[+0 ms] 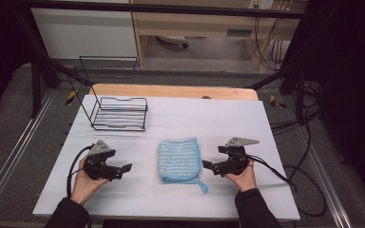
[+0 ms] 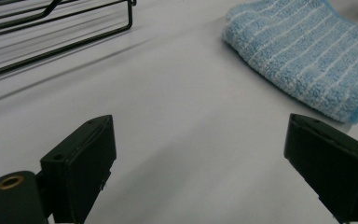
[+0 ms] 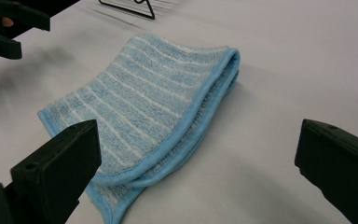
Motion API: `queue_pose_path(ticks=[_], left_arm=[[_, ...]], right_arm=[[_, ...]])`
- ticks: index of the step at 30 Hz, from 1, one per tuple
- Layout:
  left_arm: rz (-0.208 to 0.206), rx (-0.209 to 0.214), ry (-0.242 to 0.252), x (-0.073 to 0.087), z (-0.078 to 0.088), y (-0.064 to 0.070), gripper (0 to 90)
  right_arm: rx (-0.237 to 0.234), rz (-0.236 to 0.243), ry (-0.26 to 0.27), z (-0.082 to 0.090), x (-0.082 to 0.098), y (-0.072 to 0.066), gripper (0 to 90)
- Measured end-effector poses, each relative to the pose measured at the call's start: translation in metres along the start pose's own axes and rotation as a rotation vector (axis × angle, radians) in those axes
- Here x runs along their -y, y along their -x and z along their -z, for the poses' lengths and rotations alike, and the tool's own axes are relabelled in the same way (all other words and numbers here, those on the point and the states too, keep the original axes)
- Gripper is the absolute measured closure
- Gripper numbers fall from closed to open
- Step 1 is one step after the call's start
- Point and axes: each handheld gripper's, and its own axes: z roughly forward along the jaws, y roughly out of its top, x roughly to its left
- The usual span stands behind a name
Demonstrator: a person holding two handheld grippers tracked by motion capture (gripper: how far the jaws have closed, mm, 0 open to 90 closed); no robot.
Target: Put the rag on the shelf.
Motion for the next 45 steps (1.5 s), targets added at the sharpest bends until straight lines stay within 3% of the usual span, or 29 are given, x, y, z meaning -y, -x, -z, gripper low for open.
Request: queue_pose_path(ticks=[14, 24, 32, 34, 40, 45], left_arm=[[-0.026, 0.011, 0.013, -0.047, -0.028, 0.026, 10.0], [0.022, -0.010, -0.010, -0.074, -0.058, 0.030, 15.0], [0.077, -0.030, -0.063, -0.087, -0.087, 0.032, 28.4], [0.098, -0.036, -0.079, -0.088, -0.095, 0.032, 36.2], [0.138, -0.048, -0.131, -0.085, -0.114, 0.028, 47.1], [0.157, -0.018, -0.163, -0.081, -0.121, 0.026, 56.8]], right_arm=[[0.005, -0.004, 0.004, 0.004, 0.005, 0.000, 1.0], [0.008, -0.003, -0.002, 0.001, 0.007, -0.001, 0.8], [0.007, 0.003, -0.017, -0.001, 0.008, -0.001, 1.0], [0.007, 0.000, -0.022, -0.002, 0.009, -0.001, 1.1], [0.009, 0.004, -0.030, -0.003, 0.009, -0.001, 1.4], [0.008, 0.005, -0.034, -0.004, 0.009, -0.001, 1.7]])
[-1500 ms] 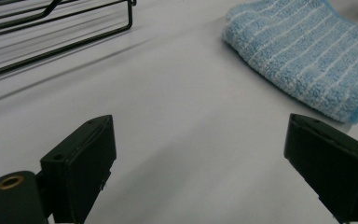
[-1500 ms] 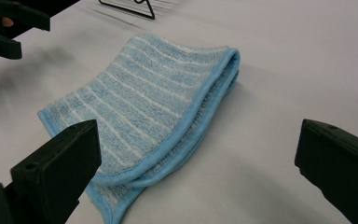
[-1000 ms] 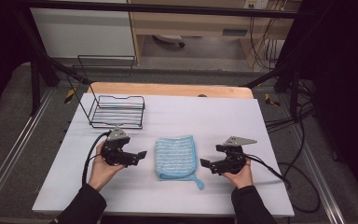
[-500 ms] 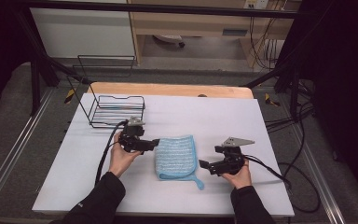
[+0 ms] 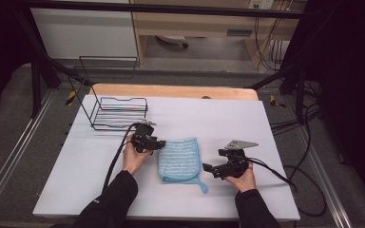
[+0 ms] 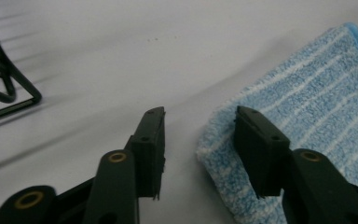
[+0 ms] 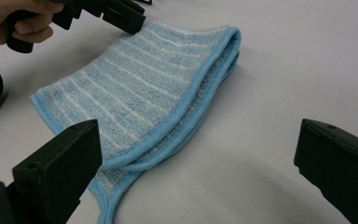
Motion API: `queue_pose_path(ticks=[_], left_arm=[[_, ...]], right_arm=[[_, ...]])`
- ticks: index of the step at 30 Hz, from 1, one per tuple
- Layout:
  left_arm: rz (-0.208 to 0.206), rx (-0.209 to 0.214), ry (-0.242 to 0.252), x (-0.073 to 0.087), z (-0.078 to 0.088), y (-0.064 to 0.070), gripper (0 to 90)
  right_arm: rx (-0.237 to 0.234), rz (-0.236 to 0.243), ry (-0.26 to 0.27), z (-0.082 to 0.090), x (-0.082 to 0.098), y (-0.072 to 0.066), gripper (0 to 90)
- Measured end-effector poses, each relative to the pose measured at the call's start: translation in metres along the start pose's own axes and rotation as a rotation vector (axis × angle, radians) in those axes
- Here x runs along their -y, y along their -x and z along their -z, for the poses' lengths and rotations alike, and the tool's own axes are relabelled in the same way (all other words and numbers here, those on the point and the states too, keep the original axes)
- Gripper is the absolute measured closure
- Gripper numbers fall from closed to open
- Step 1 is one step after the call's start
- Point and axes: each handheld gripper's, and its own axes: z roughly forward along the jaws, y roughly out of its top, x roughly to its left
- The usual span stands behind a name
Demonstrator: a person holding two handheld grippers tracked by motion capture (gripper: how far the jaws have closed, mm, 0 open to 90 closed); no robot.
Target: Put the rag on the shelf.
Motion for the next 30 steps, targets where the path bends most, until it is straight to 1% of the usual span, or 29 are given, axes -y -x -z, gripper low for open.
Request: queue_pose_path(ticks=[1, 3, 6, 7, 8, 9, 11, 15, 18, 19, 20, 21, 22, 23, 24, 25, 26, 27, 30], left_arm=[[0.002, 0.002, 0.001, 0.000, -0.001, 0.001, 60.3], [0.002, 0.013, -0.004, 0.001, -0.002, 0.001, 61.9], [0.006, 0.027, -0.003, 0.005, -0.004, 0.003, 67.6], [0.002, 0.029, -0.006, 0.006, -0.005, 0.003, 69.6], [0.005, 0.033, -0.006, 0.007, -0.005, 0.003, 69.6], [0.013, 0.040, -0.003, 0.007, -0.006, 0.003, 72.2], [0.016, 0.044, -0.008, 0.007, -0.006, 0.003, 73.9], [0.009, 0.048, -0.016, 0.007, -0.006, 0.004, 77.0], [0.008, 0.049, -0.016, 0.007, -0.006, 0.005, 79.3], [0.007, 0.049, -0.014, 0.007, -0.007, 0.005, 79.3], [0.006, 0.048, -0.013, 0.007, -0.007, 0.005, 79.5], [0.006, 0.047, -0.014, 0.007, -0.007, 0.005, 79.8], [0.005, 0.046, -0.014, 0.007, -0.007, 0.005, 79.8], [0.003, 0.045, -0.014, 0.007, -0.007, 0.005, 80.0], [0.002, 0.044, -0.013, 0.007, -0.008, 0.006, 80.0], [-0.009, 0.041, -0.012, 0.008, -0.008, 0.006, 80.1], [-0.009, 0.041, -0.012, 0.008, -0.008, 0.006, 80.1], [-0.007, 0.039, -0.005, 0.008, -0.008, 0.006, 80.1], [-0.023, 0.034, 0.003, 0.010, -0.008, 0.007, 80.1]], right_arm=[[0.000, -0.004, -0.001, 0.000, 0.000, 0.000, 1.8], [-0.001, -0.005, 0.001, 0.000, 0.000, 0.000, 1.9], [-0.003, -0.003, 0.000, -0.001, 0.000, 0.000, 2.3], [-0.006, -0.005, 0.001, -0.001, -0.001, 0.001, 2.6], [-0.006, -0.005, 0.001, -0.001, -0.001, 0.001, 2.6], [-0.006, -0.011, 0.003, -0.001, -0.002, 0.001, 2.8], [-0.006, -0.011, 0.003, -0.001, -0.002, 0.002, 3.0], [-0.005, -0.013, 0.005, -0.002, -0.004, 0.004, 4.0], [-0.002, -0.017, 0.002, -0.007, -0.012, 0.004, 7.4], [-0.002, -0.017, 0.002, -0.007, -0.012, 0.004, 7.4], [0.000, -0.015, 0.001, -0.010, -0.015, 0.004, 8.8], [0.001, -0.019, -0.002, -0.016, -0.020, 0.004, 12.5], [0.001, -0.019, -0.002, -0.016, -0.020, 0.004, 12.5], [0.010, -0.011, -0.013, -0.023, -0.026, 0.005, 16.4], [0.011, -0.015, -0.015, -0.027, -0.029, 0.004, 18.6], [0.013, -0.011, -0.018, -0.031, -0.032, 0.005, 20.6], [0.021, -0.001, -0.018, -0.035, -0.036, 0.005, 22.3], [0.022, -0.004, -0.018, -0.039, -0.039, 0.005, 24.0], [0.031, -0.014, -0.019, -0.052, -0.048, 0.009, 28.9]])
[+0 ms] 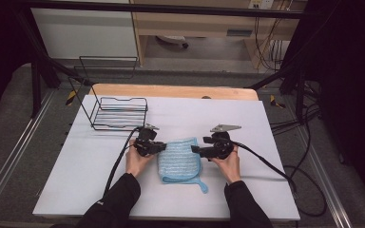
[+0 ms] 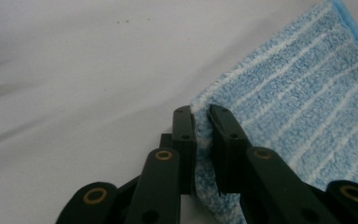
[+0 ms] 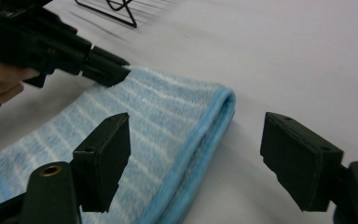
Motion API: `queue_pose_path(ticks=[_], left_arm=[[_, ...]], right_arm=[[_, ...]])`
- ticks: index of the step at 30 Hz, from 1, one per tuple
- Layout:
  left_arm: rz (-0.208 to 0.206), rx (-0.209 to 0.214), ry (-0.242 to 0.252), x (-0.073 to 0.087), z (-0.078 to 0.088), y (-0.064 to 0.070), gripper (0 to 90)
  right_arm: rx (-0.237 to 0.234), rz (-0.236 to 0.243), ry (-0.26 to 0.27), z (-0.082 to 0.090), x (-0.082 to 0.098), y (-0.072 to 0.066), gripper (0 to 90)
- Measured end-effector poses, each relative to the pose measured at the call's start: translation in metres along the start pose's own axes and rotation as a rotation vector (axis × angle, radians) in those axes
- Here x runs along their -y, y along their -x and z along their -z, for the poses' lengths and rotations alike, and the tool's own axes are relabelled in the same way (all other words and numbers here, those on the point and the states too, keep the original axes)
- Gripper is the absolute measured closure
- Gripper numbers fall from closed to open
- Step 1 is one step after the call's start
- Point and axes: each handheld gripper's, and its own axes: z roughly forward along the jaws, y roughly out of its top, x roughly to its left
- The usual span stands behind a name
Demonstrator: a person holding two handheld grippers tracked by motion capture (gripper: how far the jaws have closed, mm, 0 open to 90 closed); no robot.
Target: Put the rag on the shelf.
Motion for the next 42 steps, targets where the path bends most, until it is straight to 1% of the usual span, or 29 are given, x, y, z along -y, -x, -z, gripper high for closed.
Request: queue_pose_path(ticks=[1, 2, 3, 4, 5, 6, 7, 8, 9, 11, 12, 13, 15, 16, 17, 18, 21, 22, 25, 26, 27, 29, 30, 31, 36, 40, 42], left_arm=[[-0.002, -0.003, 0.002, 0.000, 0.000, 0.001, 80.1], [-0.004, -0.004, 0.003, 0.000, 0.000, 0.001, 80.2], [-0.006, -0.004, 0.005, 0.001, 0.000, 0.000, 80.1], [-0.006, -0.004, 0.005, 0.001, 0.000, 0.000, 80.2], [-0.007, -0.005, 0.007, 0.001, 0.000, 0.001, 80.2], [-0.013, -0.006, 0.005, 0.001, 0.000, 0.001, 80.2], [-0.017, -0.008, 0.007, 0.001, 0.000, 0.001, 80.2], [-0.019, -0.011, 0.013, 0.001, -0.001, 0.002, 80.2], [-0.024, -0.011, 0.012, 0.002, -0.001, 0.002, 80.2], [-0.025, -0.010, 0.016, 0.002, -0.001, 0.002, 80.1], [-0.024, -0.009, 0.016, 0.002, -0.001, 0.001, 80.1], [-0.026, -0.009, 0.016, 0.002, -0.001, 0.001, 80.1], [-0.027, -0.007, 0.016, 0.002, -0.001, 0.001, 80.1], [-0.029, -0.007, 0.017, 0.002, -0.001, 0.001, 80.1], [-0.029, -0.005, 0.016, 0.002, -0.001, 0.001, 80.1], [-0.030, -0.004, 0.017, 0.002, -0.001, 0.001, 80.1], [-0.035, -0.001, 0.018, 0.002, -0.001, 0.000, 80.1], [-0.036, -0.001, 0.019, 0.002, -0.001, 0.000, 80.0], [-0.036, 0.003, 0.018, 0.002, -0.001, 0.000, 80.0], [-0.036, 0.003, 0.019, 0.002, -0.001, 0.000, 79.9], [-0.036, 0.004, 0.019, 0.002, -0.001, 0.000, 79.9], [-0.035, 0.007, 0.016, 0.002, -0.001, -0.001, 79.8], [-0.026, 0.011, 0.020, 0.002, -0.001, -0.001, 79.9], [-0.021, 0.015, 0.019, 0.002, -0.001, -0.002, 79.9], [0.006, 0.039, 0.021, 0.002, 0.000, -0.006, 80.5], [0.027, 0.053, 0.030, 0.001, 0.002, -0.008, 81.4], [0.022, 0.053, 0.036, 0.001, 0.004, -0.007, 81.8]], right_arm=[[0.000, 0.000, 0.000, 0.000, 0.000, 0.000, 28.9], [0.000, -0.010, 0.003, -0.008, -0.003, 0.003, 33.4], [0.009, -0.012, -0.003, -0.012, -0.003, 0.005, 35.1], [0.009, -0.012, -0.003, -0.012, -0.003, 0.005, 35.1], [0.026, -0.014, -0.019, -0.018, -0.004, 0.008, 37.0], [0.026, -0.022, -0.027, -0.021, -0.004, 0.010, 41.7], [0.024, -0.026, -0.033, -0.023, -0.004, 0.011, 41.7], [0.030, -0.023, -0.038, -0.025, -0.005, 0.013, 46.4], [0.032, -0.023, -0.047, -0.026, -0.005, 0.014, 49.0], [0.028, -0.027, -0.057, -0.029, -0.005, 0.015, 53.5], [0.028, -0.027, -0.057, -0.029, -0.005, 0.015, 53.5], [0.019, -0.030, -0.064, -0.031, -0.004, 0.016, 56.9], [0.015, -0.031, -0.068, -0.032, -0.004, 0.017, 58.5], [0.006, -0.031, -0.080, -0.034, -0.004, 0.016, 61.6], [0.006, -0.031, -0.080, -0.034, -0.004, 0.016, 61.6], [0.005, -0.025, -0.094, -0.036, -0.003, 0.015, 62.3], [0.001, -0.031, -0.105, -0.038, -0.002, 0.015, 63.4], [-0.008, -0.044, -0.108, -0.039, -0.003, 0.015, 64.6], [-0.016, -0.055, -0.118, -0.039, -0.003, 0.016, 64.9], [-0.022, -0.071, -0.125, -0.039, -0.004, 0.017, 65.9], [-0.022, -0.071, -0.125, -0.039, -0.004, 0.017, 65.9], [-0.029, -0.088, -0.130, -0.039, -0.004, 0.017, 69.5], [-0.039, -0.107, -0.137, -0.039, -0.004, 0.016, 72.8], [-0.039, -0.107, -0.137, -0.039, -0.004, 0.016, 72.8], [-0.052, -0.142, -0.152, -0.038, -0.005, 0.017, 79.2], [-0.054, -0.150, -0.152, -0.036, -0.007, 0.017, 80.3], [-0.051, -0.152, -0.146, -0.034, -0.007, 0.016, 80.4]])
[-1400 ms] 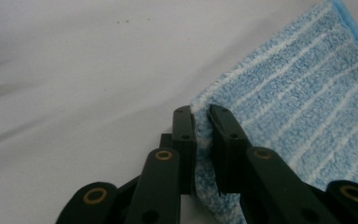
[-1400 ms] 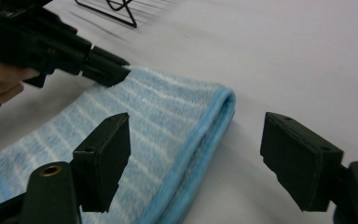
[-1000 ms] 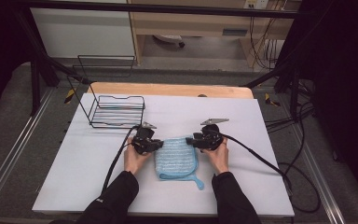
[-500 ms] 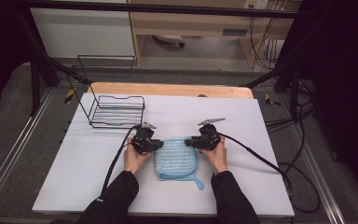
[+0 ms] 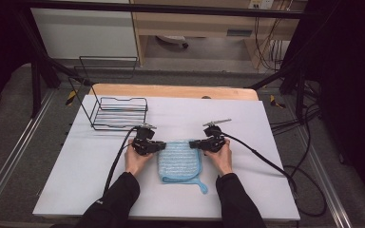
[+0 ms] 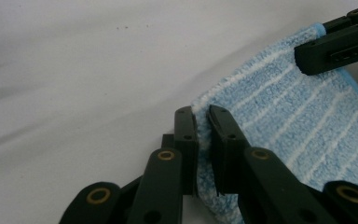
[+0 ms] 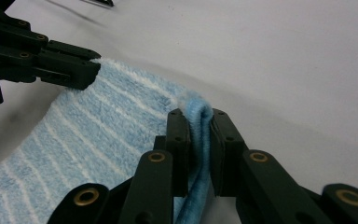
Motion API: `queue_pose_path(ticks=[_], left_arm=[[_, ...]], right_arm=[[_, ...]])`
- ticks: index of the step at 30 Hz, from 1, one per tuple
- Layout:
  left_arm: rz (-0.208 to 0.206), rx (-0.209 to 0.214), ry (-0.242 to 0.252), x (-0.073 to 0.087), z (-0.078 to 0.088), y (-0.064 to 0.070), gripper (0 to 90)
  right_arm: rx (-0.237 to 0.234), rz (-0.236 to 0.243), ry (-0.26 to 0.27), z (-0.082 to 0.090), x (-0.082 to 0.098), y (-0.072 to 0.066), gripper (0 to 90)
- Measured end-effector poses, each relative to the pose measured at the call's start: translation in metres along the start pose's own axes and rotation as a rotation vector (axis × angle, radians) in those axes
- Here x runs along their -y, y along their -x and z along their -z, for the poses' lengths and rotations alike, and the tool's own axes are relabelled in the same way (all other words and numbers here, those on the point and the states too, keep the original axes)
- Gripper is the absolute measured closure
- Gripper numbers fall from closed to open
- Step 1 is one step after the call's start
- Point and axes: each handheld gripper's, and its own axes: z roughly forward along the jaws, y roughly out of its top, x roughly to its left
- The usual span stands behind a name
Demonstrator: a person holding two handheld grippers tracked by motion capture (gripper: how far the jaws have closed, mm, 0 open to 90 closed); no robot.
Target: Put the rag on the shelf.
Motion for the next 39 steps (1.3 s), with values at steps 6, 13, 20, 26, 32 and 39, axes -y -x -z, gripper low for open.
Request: queue_pose_path(ticks=[6, 13, 20, 26, 32, 39], left_arm=[[-0.004, 0.016, 0.046, 0.001, 0.009, 0.003, 82.1], [-0.027, 0.034, 0.094, 0.001, 0.023, 0.008, 82.1], [-0.043, 0.041, 0.140, -0.001, 0.035, 0.015, 82.2], [-0.069, 0.047, 0.179, -0.002, 0.046, 0.024, 82.2], [-0.107, 0.033, 0.224, -0.002, 0.058, 0.031, 82.2], [-0.117, 0.039, 0.269, -0.001, 0.067, 0.039, 82.2]], right_arm=[[-0.004, 0.001, 0.060, 0.013, 0.003, -0.007, 80.4], [-0.009, 0.017, 0.130, 0.027, 0.006, -0.018, 80.5], [-0.002, 0.038, 0.183, 0.041, 0.008, -0.027, 80.7], [0.003, 0.062, 0.227, 0.054, 0.010, -0.036, 80.7], [0.011, 0.092, 0.263, 0.065, 0.011, -0.045, 80.8], [0.031, 0.128, 0.315, 0.078, 0.011, -0.057, 81.0]])
